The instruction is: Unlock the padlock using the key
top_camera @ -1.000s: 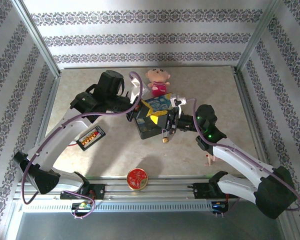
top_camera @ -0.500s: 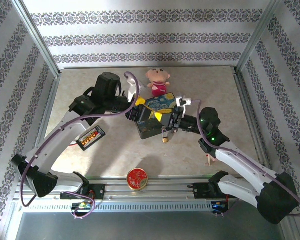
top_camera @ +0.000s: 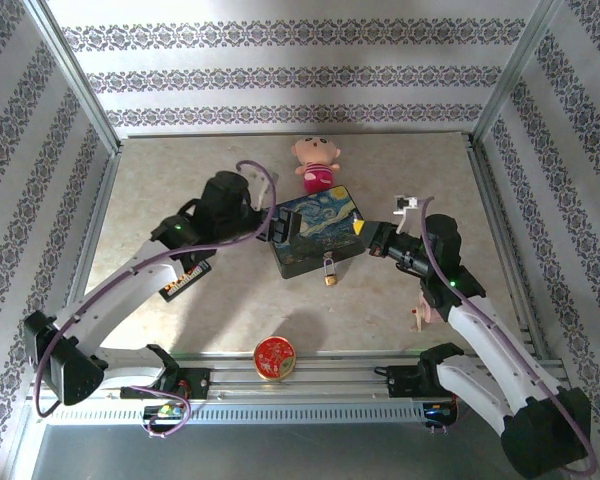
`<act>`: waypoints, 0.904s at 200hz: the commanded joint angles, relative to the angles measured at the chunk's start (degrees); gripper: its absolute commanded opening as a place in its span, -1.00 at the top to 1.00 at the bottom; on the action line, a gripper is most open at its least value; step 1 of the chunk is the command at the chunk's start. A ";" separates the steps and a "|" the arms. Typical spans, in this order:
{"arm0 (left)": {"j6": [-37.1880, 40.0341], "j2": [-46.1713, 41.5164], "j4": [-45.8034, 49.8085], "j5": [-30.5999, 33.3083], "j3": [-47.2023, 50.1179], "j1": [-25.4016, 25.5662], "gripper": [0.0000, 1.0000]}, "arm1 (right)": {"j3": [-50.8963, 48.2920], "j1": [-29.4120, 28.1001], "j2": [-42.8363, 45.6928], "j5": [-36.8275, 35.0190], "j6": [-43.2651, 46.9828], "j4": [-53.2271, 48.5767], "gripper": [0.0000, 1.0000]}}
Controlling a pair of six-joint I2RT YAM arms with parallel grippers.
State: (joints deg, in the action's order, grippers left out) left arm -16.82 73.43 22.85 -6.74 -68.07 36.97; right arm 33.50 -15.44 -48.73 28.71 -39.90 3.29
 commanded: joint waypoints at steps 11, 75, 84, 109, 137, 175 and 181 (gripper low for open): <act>-8.94 2.22 -5.56 11.00 5.93 2.77 -0.99 | 3.02 3.54 0.45 -10.19 4.35 -16.36 1.00; -15.72 6.16 -10.83 17.09 14.46 3.55 -0.99 | 8.74 5.77 -16.05 -17.44 11.07 -18.03 1.00; -15.70 6.83 -11.73 16.65 14.46 3.55 -0.99 | 9.90 5.78 -18.75 -18.30 12.07 -17.61 1.00; -16.69 8.89 -14.06 14.53 14.76 3.24 -0.99 | 12.47 5.94 -24.89 -21.60 14.50 -16.74 1.00; -18.63 11.08 -16.67 10.94 15.35 2.41 -0.99 | 15.02 6.30 -30.78 -22.79 16.89 -16.19 1.00; -20.50 13.30 -19.62 7.18 15.69 1.20 -0.99 | 17.88 6.23 -37.52 -17.76 18.13 -14.78 1.00; -20.85 13.77 -19.93 6.78 15.70 0.94 -0.99 | 18.09 6.06 -38.22 -16.99 18.15 -14.57 1.00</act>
State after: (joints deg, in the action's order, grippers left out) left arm -35.05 85.93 7.16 3.01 -52.99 39.18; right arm 49.12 -9.47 -84.09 8.84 -23.79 -12.84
